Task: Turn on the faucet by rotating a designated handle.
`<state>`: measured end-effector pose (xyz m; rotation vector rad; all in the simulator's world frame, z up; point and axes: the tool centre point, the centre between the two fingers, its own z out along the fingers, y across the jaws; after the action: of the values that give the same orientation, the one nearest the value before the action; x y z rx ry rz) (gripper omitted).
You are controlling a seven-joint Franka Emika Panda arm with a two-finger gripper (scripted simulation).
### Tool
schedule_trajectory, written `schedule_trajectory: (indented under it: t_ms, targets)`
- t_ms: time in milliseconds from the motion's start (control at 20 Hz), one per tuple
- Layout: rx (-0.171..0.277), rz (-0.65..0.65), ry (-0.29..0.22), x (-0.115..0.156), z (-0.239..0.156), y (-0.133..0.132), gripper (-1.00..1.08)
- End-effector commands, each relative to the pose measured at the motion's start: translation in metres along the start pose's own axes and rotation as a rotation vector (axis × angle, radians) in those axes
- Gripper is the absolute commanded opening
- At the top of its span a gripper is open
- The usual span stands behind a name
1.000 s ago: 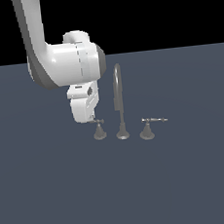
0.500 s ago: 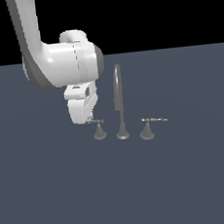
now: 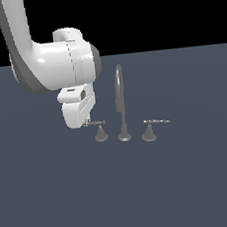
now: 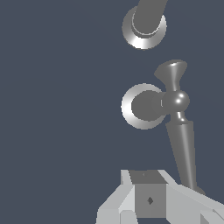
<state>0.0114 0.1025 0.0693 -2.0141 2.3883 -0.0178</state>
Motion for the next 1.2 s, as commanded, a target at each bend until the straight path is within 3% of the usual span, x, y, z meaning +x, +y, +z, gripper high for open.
schedule_trajectory:
  t_ms: [0,600,700,1150]
  targets:
    - [-0.008,-0.007,0.001,-0.002,0.002,0.009,-1.0]
    - [-0.019,-0.009,0.005,0.011,0.003,0.051,-1.0]
    - [-0.007,-0.016,-0.003,0.003,0.001,0.044,-1.0]
    - [-0.016,-0.011,0.003,0.038,0.002,0.063,-1.0]
